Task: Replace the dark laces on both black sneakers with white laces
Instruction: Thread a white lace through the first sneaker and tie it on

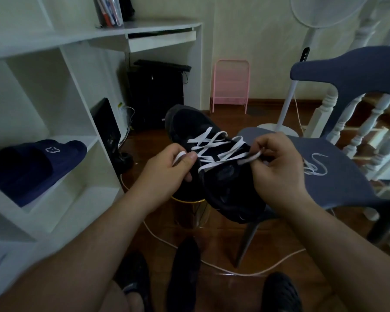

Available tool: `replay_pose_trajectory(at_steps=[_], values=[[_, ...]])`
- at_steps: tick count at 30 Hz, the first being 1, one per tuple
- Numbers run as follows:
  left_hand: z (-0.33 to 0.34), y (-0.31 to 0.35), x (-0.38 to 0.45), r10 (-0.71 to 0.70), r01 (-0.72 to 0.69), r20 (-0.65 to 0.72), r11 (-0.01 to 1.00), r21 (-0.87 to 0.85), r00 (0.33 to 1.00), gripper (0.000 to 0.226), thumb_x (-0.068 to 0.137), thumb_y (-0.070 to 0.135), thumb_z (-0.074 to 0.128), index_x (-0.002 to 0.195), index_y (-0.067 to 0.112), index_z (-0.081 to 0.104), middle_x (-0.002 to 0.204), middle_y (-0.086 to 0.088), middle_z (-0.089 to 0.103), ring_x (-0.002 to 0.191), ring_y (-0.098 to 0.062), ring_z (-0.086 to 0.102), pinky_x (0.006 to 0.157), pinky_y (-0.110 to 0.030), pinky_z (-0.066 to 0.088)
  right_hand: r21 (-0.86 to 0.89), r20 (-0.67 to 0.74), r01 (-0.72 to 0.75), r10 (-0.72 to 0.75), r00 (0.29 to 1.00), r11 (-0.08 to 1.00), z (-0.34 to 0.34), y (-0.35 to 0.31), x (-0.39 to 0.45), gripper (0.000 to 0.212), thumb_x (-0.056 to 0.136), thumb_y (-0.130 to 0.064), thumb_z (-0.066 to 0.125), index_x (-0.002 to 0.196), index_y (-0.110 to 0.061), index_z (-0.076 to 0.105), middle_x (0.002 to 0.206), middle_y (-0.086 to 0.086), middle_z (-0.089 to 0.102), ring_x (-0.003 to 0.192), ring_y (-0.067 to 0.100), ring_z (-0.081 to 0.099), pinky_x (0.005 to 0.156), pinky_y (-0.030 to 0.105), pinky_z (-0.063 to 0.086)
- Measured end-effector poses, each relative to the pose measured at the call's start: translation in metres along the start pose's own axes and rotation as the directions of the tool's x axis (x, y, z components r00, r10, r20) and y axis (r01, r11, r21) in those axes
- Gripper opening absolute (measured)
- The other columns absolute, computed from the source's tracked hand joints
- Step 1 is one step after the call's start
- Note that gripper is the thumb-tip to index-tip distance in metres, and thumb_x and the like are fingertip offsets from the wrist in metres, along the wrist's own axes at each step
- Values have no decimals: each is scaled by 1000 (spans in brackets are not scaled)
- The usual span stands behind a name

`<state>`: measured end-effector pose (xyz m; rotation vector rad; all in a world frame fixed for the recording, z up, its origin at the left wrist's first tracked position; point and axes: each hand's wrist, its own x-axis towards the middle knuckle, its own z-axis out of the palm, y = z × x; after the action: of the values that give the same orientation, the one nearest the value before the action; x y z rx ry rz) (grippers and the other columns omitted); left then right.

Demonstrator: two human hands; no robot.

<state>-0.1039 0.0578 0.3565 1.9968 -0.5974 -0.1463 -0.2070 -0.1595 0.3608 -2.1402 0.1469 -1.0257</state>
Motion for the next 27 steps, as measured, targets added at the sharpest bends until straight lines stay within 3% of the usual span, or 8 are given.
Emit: replay_pose_trajectory(at_steps=[6, 10, 13, 16, 18, 22, 24, 27], values=[[1, -5, 0, -11, 1, 88, 994, 108, 996, 38, 101, 59, 57, 84, 26, 62, 71, 12, 64, 65, -4, 59, 67, -35, 45, -26, -28, -45, 44, 999, 999, -3, 3, 0, 33, 82, 5, 73, 67, -12, 50, 79, 6, 55, 75, 23, 55, 70, 41, 46], [-3, -1, 2, 18, -5, 90, 990, -140, 996, 46, 103, 51, 59, 86, 9, 67, 81, -17, 65, 75, -20, 64, 73, -40, 48, 57, -71, -220, 223, 972, 974, -4, 3, 1, 31, 85, -5, 75, 68, -17, 52, 80, 2, 63, 80, 19, 64, 71, 44, 56], [-8, 4, 2, 3, -17, -54, 966, -257, 999, 48, 106, 30, 60, 59, 22, 58, 55, 1, 48, 52, -10, 48, 55, -27, 36, 124, -102, -331, 344, 933, 935, -11, 1, 6, 26, 88, -8, 76, 72, -14, 55, 81, -1, 67, 81, 17, 68, 70, 46, 59], [-16, 2, -1, 78, -84, -120, 995, -44, 990, 51, 105, 29, 61, 59, 14, 44, 54, 6, 35, 49, -11, 35, 54, -32, 28, 91, -132, -307, 317, 939, 947, -17, -2, 8, 28, 88, -6, 75, 72, -11, 52, 78, -2, 63, 75, 9, 62, 68, 36, 55], [-18, -2, -3, 146, -128, -132, 982, 137, 980, 51, 106, 35, 58, 64, 13, 39, 56, 7, 34, 51, -11, 35, 56, -34, 29, 58, -130, -269, 275, 953, 961, -18, -4, 7, 36, 88, -4, 75, 68, -10, 46, 81, 3, 64, 80, 16, 64, 77, 38, 57], [-20, -11, 2, 193, -145, -264, 971, 191, 945, 43, 107, 58, 34, 89, 36, 66, 90, 5, 60, 83, -12, 57, 73, -35, 45, 34, -134, -242, 245, 960, 970, -18, -3, 7, 38, 87, -2, 74, 66, -9, 43, 85, 8, 64, 84, 27, 63, 87, 50, 56], [-24, -12, 6, 119, -114, -338, 993, 37, 934, 45, 104, 66, 28, 98, 44, 68, 88, 6, 57, 82, -18, 56, 79, -46, 51, 46, -144, -244, 248, 958, 969, -18, -2, 7, 38, 87, -2, 74, 66, -10, 43, 85, 10, 63, 85, 29, 62, 89, 52, 56], [-32, -12, 10, -51, -42, -421, 977, -208, 906, 51, 104, 66, 28, 82, 44, 68, 69, 4, 58, 66, -20, 58, 69, -45, 51, 73, -148, -276, 284, 947, 958, -18, -1, 6, 36, 88, -4, 74, 67, -7, 45, 86, 11, 62, 86, 29, 62, 90, 46, 56]])
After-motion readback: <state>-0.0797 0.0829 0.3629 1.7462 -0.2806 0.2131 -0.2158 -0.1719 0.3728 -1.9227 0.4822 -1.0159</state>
